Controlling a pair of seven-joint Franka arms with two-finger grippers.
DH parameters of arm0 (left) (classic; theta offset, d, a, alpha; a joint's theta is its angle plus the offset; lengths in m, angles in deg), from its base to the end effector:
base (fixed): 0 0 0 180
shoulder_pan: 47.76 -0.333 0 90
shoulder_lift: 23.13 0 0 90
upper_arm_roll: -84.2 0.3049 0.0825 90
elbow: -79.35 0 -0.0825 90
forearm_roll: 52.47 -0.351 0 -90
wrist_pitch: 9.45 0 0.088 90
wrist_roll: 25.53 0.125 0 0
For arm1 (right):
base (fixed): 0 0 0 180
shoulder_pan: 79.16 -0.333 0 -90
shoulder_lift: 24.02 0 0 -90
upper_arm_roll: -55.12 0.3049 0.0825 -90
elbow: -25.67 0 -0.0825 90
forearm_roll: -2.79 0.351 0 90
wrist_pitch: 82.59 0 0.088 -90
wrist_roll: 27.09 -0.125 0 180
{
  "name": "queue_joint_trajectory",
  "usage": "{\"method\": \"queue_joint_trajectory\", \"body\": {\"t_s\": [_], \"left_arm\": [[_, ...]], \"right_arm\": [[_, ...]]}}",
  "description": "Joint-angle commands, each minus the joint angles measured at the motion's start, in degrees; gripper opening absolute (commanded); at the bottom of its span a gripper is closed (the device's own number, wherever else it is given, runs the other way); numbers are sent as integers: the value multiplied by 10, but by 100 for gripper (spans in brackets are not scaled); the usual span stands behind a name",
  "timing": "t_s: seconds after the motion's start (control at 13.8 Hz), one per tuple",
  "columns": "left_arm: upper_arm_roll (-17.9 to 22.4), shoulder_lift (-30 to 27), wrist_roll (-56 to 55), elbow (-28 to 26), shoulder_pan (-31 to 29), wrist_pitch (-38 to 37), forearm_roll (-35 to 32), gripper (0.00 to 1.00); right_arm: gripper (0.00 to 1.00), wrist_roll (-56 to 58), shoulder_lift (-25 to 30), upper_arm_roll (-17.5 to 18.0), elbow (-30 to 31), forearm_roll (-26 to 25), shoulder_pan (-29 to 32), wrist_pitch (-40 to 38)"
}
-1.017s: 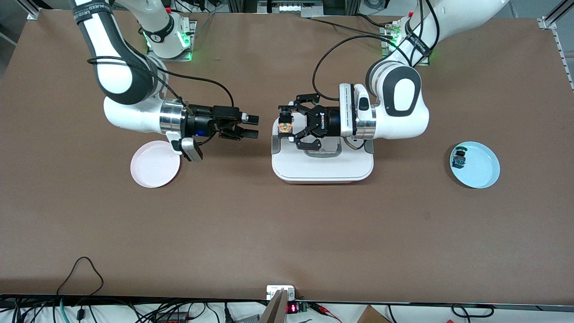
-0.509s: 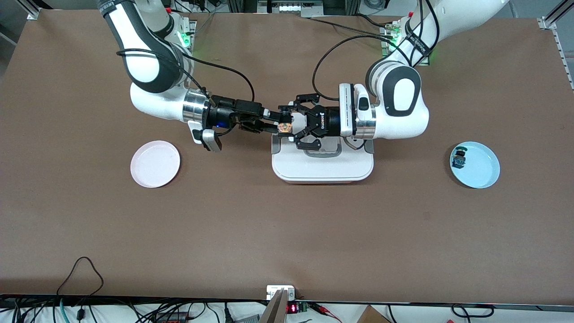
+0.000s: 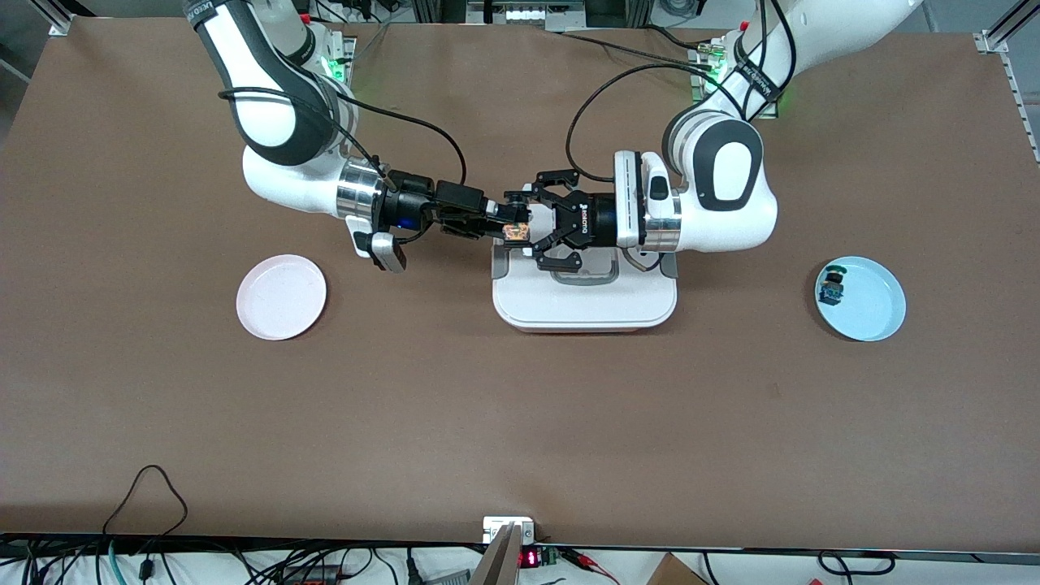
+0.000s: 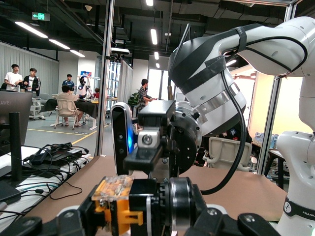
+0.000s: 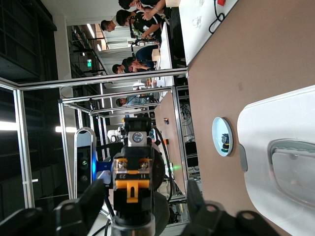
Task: Transfer orange switch to right arm and place
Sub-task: 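Close the right gripper on the orange switch beside the left gripper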
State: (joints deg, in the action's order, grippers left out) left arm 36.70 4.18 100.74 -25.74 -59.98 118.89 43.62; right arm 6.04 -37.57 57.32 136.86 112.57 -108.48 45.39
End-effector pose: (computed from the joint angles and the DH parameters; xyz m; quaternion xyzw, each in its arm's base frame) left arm 0.5298 -0.3569 0.3967 0.5353 -0.4624 0.4814 0.5176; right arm 0.5039 0.3564 0.4073 -0.7426 0.1044 -0.0238 0.6611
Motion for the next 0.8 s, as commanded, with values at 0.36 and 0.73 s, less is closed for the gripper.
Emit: {"method": "queue_joint_trajectory", "body": {"t_s": [0.36,0.73], "left_arm": [[-2,-11,19,-5,0,7,24,0],[-2,-11,19,-5,0,7,24,0]], "right_arm": [[66,-6,15,-4,5,33,-25,30],[49,-5,15,-4,4,33,-24,29]]}}
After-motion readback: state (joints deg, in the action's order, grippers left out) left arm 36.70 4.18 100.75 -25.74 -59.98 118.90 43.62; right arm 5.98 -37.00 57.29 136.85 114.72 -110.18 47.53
